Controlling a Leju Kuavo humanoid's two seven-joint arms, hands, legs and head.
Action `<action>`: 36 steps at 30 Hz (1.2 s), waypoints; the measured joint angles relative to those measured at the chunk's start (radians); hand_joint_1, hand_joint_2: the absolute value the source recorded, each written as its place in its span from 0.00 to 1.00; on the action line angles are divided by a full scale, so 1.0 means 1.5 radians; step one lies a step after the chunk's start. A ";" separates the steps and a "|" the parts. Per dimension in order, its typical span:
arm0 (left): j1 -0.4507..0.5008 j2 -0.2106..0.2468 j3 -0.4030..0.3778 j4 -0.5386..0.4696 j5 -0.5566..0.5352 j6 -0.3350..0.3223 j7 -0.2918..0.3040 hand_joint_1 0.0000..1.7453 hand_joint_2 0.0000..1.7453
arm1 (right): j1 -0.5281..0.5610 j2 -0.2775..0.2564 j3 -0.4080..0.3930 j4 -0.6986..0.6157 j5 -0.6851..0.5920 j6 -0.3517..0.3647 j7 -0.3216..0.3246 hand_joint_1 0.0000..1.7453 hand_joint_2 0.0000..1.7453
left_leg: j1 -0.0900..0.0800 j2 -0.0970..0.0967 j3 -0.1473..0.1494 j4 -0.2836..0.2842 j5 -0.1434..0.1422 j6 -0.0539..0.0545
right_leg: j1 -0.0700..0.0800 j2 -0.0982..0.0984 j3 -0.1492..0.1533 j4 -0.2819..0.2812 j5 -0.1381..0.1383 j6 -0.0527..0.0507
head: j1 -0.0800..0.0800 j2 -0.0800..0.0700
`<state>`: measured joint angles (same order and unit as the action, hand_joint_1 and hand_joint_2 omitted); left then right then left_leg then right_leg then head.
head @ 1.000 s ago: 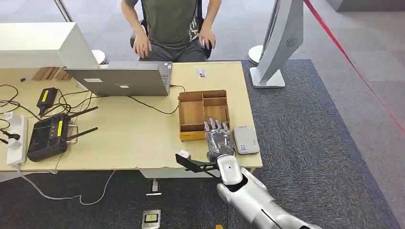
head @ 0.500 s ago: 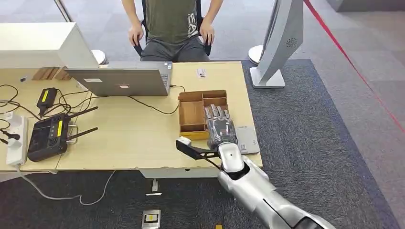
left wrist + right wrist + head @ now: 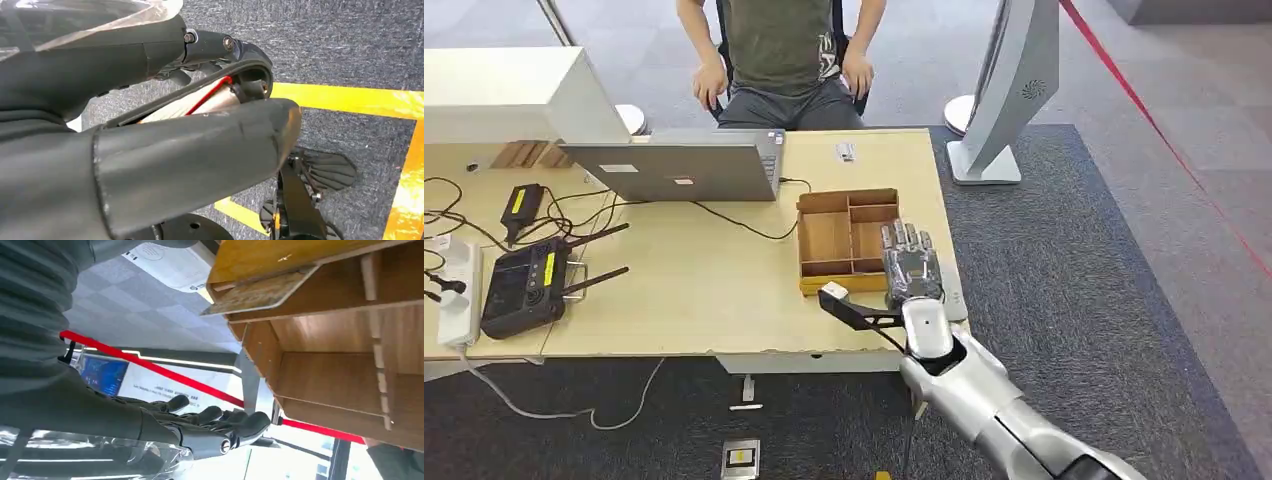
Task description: Pass the card to the sensor for recognition and then transmit it.
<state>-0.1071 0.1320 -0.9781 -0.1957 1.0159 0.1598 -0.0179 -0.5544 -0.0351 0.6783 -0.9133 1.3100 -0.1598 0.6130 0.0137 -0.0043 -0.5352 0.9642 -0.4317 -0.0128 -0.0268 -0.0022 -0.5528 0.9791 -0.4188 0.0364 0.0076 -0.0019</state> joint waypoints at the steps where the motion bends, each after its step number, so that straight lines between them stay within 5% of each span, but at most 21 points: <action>1: 0.000 0.000 0.000 0.000 -0.001 -0.001 0.000 0.00 0.00 | 0.001 -0.003 0.000 0.000 0.001 0.001 0.000 0.00 1.00 | 0.000 0.000 0.000 0.000 0.000 0.000 | 0.000 0.000 0.000 0.000 0.000 0.000 | 0.000 0.000; 36: 0.000 0.004 -0.010 0.000 -0.007 -0.008 0.007 0.00 0.00 | 0.015 -0.004 -0.005 0.003 -0.016 0.014 -0.040 0.00 1.00 | 0.000 0.000 0.000 0.000 0.000 0.000 | 0.000 0.000 0.000 0.000 0.000 0.000 | 0.000 0.000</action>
<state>-0.1078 0.1381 -0.9930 -0.1957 1.0056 0.1473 -0.0080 -0.5314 -0.0412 0.6706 -0.9091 1.2863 -0.1381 0.5535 0.0137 -0.0043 -0.5354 0.9642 -0.4317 -0.0128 -0.0268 -0.0022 -0.5526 0.9793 -0.4188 0.0363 0.0076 -0.0019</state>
